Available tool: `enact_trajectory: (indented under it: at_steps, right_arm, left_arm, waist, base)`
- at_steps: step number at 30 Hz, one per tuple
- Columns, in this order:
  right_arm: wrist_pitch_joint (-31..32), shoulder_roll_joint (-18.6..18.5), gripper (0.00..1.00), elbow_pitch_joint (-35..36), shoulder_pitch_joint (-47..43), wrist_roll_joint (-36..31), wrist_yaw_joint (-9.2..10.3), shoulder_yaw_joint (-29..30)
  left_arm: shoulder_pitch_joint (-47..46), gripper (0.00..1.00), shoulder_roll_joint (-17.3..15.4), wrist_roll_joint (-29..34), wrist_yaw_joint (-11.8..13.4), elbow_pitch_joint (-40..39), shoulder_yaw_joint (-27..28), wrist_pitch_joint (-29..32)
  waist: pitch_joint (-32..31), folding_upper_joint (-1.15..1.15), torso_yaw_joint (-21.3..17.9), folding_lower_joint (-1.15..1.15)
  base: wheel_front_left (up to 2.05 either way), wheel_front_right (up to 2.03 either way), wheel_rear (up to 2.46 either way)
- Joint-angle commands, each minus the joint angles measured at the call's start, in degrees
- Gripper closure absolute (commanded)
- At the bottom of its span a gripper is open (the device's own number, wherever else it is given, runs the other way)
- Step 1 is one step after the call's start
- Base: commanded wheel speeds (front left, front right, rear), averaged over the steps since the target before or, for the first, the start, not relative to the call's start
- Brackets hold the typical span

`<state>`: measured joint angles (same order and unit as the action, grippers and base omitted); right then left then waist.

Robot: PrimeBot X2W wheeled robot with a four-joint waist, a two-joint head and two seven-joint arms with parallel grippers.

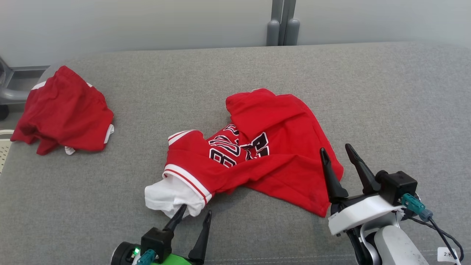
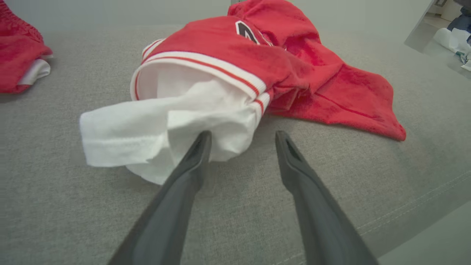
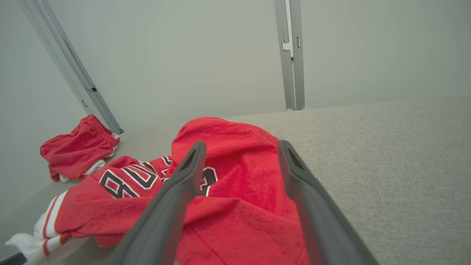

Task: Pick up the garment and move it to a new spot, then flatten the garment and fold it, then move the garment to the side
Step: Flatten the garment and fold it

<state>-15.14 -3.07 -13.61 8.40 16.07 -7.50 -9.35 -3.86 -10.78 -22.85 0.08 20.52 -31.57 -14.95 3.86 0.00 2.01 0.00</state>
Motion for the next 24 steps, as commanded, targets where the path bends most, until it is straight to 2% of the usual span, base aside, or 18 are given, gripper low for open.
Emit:
enact_trajectory:
  at_steps: [1,10,16,24]
  right_arm:
    - [-0.18,-0.32,0.0,-0.03,-0.73,0.19,0.02,0.15]
    - [-0.18,-0.36,0.0,0.4,-0.75,-0.13,0.02,0.99]
    - [-0.18,-0.33,0.0,0.21,-0.67,-0.3,0.02,1.31]
    - [-0.18,-0.15,0.0,0.6,-2.73,-1.43,0.02,5.36]
  left_arm:
    - [0.84,0.0,-0.19,0.68,0.42,-0.72,0.33,-0.15]
    - [2.67,0.0,-1.3,2.85,1.88,-11.41,4.67,-0.15]
    - [4.02,0.0,-1.19,4.35,3.75,-14.77,10.88,-0.15]
    - [7.39,0.0,0.85,6.09,5.55,-18.16,22.33,-0.15]
  waist:
    - [-0.05,0.0,0.03,0.0]
    - [-0.33,0.0,0.28,0.0]
    - [-0.75,0.0,-0.25,0.0]
    - [-1.93,0.0,-1.24,0.0]
  base:
    - [0.0,0.0,0.0]
    - [0.0,0.0,0.0]
    - [0.0,0.0,0.0]
    - [0.0,0.0,0.0]
